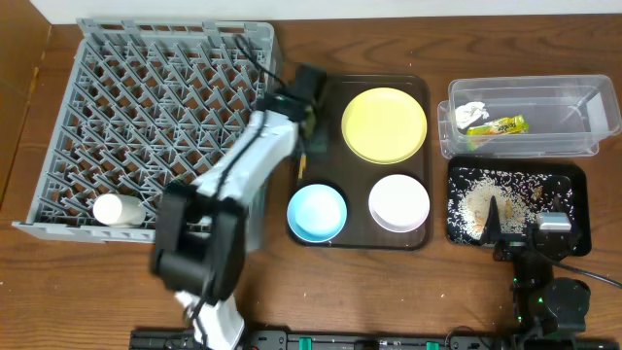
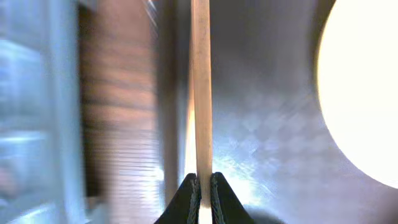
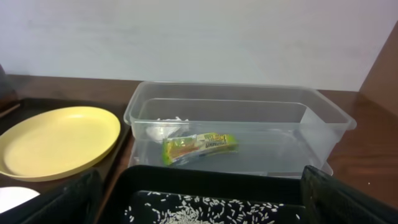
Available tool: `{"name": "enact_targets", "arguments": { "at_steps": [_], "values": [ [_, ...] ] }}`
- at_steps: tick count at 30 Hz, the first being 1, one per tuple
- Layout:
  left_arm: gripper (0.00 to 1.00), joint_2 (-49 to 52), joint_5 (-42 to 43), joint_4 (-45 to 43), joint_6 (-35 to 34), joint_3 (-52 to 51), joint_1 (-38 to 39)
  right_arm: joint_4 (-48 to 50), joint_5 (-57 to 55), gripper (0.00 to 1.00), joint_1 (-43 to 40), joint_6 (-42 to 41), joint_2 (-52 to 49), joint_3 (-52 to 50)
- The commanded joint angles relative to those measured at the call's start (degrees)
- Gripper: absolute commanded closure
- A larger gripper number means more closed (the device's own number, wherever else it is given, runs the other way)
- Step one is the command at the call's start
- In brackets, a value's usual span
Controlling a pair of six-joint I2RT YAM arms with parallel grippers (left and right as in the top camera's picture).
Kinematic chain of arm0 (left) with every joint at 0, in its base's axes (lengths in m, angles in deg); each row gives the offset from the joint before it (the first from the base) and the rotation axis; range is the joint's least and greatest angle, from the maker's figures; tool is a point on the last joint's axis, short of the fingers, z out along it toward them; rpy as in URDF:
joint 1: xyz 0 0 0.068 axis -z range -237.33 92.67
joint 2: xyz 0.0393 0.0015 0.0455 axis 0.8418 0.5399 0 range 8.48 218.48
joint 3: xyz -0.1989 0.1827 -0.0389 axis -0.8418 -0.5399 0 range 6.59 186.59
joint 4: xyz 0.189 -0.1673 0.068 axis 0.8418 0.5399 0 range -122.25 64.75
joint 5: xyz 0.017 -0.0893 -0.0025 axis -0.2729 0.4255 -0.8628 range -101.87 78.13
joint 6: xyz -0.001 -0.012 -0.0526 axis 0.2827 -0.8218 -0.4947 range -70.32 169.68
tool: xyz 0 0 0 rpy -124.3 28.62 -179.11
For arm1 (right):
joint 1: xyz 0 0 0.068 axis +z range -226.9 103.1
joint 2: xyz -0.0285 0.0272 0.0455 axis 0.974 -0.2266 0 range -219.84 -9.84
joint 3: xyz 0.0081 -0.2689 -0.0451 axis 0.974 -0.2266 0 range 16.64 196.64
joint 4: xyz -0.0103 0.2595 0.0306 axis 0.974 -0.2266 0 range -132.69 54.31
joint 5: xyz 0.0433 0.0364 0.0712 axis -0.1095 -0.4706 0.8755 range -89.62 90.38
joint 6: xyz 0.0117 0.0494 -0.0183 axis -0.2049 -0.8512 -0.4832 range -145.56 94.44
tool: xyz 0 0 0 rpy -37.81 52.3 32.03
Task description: Sort waste into correct bins and load items into the dishwasher
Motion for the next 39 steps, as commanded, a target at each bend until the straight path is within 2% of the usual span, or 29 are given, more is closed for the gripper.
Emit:
{"name": "enact_targets", "arguments": {
  "at_steps": [1, 6, 13, 20, 23, 25, 26, 27, 32, 36, 39],
  "values": [
    [0.92, -9.73, -0.76, 1.86, 2.47, 3.26, -3.32, 0.02, 0.07, 0.01, -0.81, -0.59, 0.22, -0.24],
    [0.92, -15.04, -0.79, 5.27, 6.4, 3.26, -8.87, 0.02, 0.07, 0.01, -0.81, -0.61, 0.22, -0.24],
    [0.92, -12.61, -0.76, 7.39, 16.76, -0.33, -14.05, 0.02, 0.07, 0.01, -0.81, -0.61, 0.22, -0.24],
    [0.92, -9.84, -0.76, 8.41, 21.81, -0.83, -14.75, 0.02, 0.07, 0.01, -0.81, -0.61, 0.22, -0.24],
    [0.91, -8.74, -0.96, 8.41, 21.86, -0.85, -14.8, 0.02, 0.07, 0.01, -0.81, -0.61, 0.22, -0.24],
    [0.83, -7.93, -0.9, 8.55, 21.77, -0.85, -14.8, 0.02, 0.07, 0.01, -0.81, -0.59, 0.22, -0.24],
    [0.66, -7.72, -0.9, 8.59, 21.77, -0.85, -14.8, 0.02, 0.07, 0.01, -0.81, -0.59, 0.22, -0.24],
    [0.61, -7.61, -0.92, 8.59, 21.77, -0.83, -14.8, 0.02, 0.07, 0.01, -0.81, -0.59, 0.22, -0.24],
    [0.59, -9.64, 0.28, 11.58, 16.63, 1.38, -14.53, 0.02, 0.07, 0.01, -0.81, -0.59, 0.22, -0.24],
    [0.59, -13.25, 11.13, 11.52, 13.31, 2.49, -12.5, 0.02, 0.07, 0.01, -0.81, -0.59, 0.22, -0.24],
    [0.59, -13.62, 11.93, 10.38, 12.76, 2.45, -9.49, 0.02, 0.07, 0.01, -0.81, -0.59, 0.22, -0.24]
  ]
}}
